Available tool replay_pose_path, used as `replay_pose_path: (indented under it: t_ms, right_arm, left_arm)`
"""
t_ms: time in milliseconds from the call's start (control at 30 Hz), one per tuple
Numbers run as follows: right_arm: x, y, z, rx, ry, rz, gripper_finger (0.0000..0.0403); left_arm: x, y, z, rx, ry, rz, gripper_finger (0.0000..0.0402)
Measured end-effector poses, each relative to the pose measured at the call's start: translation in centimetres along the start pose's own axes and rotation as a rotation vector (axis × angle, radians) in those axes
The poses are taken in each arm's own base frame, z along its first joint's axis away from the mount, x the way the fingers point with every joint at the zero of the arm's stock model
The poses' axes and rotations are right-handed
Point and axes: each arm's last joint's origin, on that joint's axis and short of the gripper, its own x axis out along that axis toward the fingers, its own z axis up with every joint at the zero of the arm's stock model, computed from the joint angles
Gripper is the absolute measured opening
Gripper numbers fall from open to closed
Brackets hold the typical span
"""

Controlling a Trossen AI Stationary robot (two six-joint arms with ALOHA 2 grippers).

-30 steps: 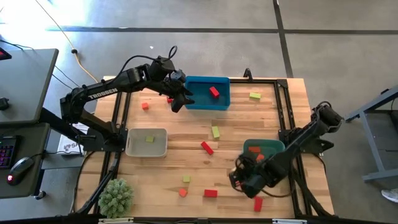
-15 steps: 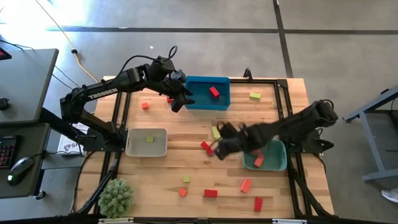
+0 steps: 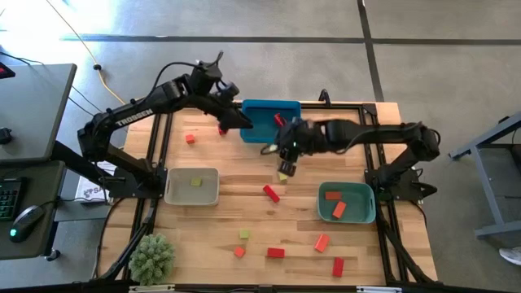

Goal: Sort & place blocks by color
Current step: Put the bottom right green block into the white bin

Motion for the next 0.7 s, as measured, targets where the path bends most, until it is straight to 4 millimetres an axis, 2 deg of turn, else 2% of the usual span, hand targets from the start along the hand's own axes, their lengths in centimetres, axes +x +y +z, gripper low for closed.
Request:
replay_pose_path:
  t_ms: [167, 367, 533, 700]
  right_arm:
    - [-1.8, -2.0, 2.0, -0.141, -0.085, 0.064, 0.0094]
    - [-5.0, -3.9, 4.5, -0.243, -0.226, 0.079, 0.0094]
    - [-7.4, -5.0, 5.9, -0.317, -0.324, 0.044, 0.0094]
    - [-9.0, -5.3, 6.7, -0.357, -0.401, 0.062, 0.0094]
  left_arm:
    - [-0.9, 0.6, 0.8, -0.076, -0.018, -0.090, 0.0220]
    - [-1.6, 0.7, 1.7, -0.128, -0.056, -0.155, 0.0220]
    - [-1.8, 0.2, 2.4, -0.159, -0.079, -0.244, 0.0220]
    - [-2.0, -0.3, 3.1, -0.167, -0.107, -0.304, 0.0220]
